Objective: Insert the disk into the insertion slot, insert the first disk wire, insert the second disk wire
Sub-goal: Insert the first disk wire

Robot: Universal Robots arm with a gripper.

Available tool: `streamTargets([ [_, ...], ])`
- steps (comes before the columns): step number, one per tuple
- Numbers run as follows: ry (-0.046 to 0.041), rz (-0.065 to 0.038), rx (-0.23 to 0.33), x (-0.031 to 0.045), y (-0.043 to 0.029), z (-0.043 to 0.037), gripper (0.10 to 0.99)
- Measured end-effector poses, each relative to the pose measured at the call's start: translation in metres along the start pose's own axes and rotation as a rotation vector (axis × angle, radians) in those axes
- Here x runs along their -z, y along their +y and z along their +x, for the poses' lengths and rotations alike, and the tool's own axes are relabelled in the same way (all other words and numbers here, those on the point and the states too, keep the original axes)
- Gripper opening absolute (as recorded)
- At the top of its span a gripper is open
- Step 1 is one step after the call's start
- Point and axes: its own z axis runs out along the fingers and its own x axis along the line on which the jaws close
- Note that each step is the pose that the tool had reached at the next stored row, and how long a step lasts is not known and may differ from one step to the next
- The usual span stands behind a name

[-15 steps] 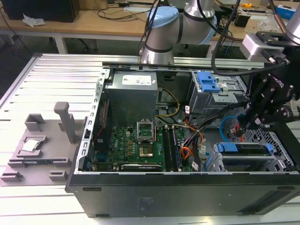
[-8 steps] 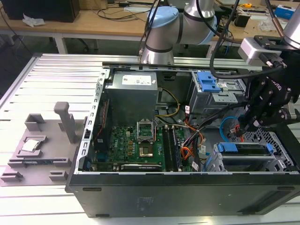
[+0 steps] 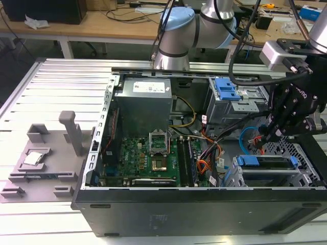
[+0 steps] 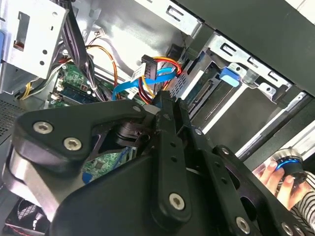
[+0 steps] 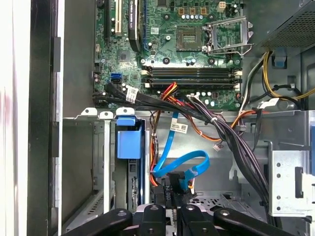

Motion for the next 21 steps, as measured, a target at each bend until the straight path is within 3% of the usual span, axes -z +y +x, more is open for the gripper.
streamTargets([
  [5,-0.0001,-0.001,0.0,-0.0016,-0.0027,0.0185,0.184],
  [7,0.0,-0.001,0.0,-0.0041,-0.0086,0.0221,0.184],
  [12,0.0,-0.002,0.0,-0.0118,-0.018,0.0236,0.184],
  [21,-0.0002,-0.002,0.0,-0.0177,-0.0198,0.0242,0.184],
])
